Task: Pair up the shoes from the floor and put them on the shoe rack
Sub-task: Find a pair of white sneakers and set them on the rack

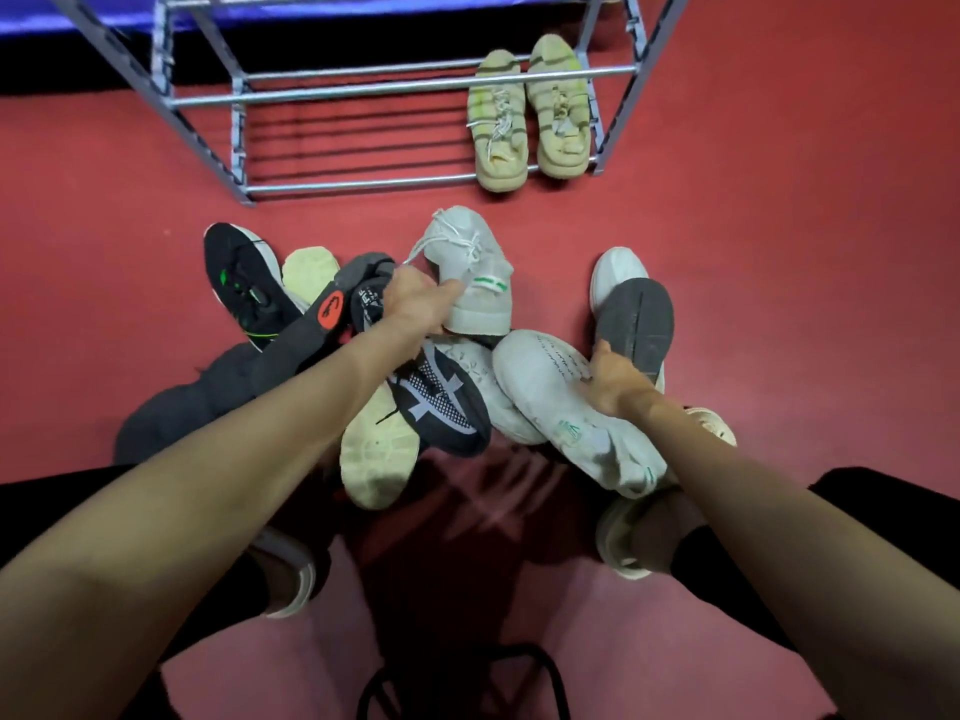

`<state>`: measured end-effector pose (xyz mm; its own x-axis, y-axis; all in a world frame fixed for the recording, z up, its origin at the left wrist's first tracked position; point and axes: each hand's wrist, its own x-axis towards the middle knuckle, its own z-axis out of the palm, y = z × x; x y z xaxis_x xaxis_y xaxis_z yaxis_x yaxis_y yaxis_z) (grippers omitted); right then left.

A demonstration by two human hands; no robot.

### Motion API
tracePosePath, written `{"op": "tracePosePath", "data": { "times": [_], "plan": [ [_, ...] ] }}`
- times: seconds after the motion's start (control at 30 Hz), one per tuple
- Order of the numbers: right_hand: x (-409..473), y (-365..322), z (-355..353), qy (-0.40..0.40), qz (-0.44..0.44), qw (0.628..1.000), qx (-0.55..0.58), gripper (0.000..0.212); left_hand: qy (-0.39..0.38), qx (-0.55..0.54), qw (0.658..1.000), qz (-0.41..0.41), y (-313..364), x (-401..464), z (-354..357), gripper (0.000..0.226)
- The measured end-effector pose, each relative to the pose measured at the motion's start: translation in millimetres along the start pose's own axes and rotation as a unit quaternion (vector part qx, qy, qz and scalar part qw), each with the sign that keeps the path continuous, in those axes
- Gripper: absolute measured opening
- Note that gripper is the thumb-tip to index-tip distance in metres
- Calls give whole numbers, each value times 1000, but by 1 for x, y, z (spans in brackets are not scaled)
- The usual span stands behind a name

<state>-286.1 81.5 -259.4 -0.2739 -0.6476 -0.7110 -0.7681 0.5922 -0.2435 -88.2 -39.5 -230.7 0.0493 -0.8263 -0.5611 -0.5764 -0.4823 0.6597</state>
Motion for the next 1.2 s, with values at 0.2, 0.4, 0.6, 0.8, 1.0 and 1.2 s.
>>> {"op": "tracePosePath", "data": {
  "times": [0.2,0.4,0.6,0.8,1.0,1.2],
  "plan": [
    [-7,3,0,44,-8,997,57,29,-18,-95,995,-2,-24,-36,-35,13],
    [-31,10,12,-71,26,994,-76,118,-50,-140,988,-34,-57,-70,-49,28],
    [-51,7,40,-15,5,972,-236,144,-59,-176,981,-53,-81,-87,-52,29],
    [-51,4,35,79,29,994,-70,70,-47,-211,975,-47,-86,-89,-63,31],
    [-46,-12,-2,107,-38,986,119,31,-18,-210,976,-52,-81,-76,-84,33],
    [-29,-74,-6,58,-62,933,349,24,-11,-213,976,-45,-87,-69,-106,26]
  ]
}}
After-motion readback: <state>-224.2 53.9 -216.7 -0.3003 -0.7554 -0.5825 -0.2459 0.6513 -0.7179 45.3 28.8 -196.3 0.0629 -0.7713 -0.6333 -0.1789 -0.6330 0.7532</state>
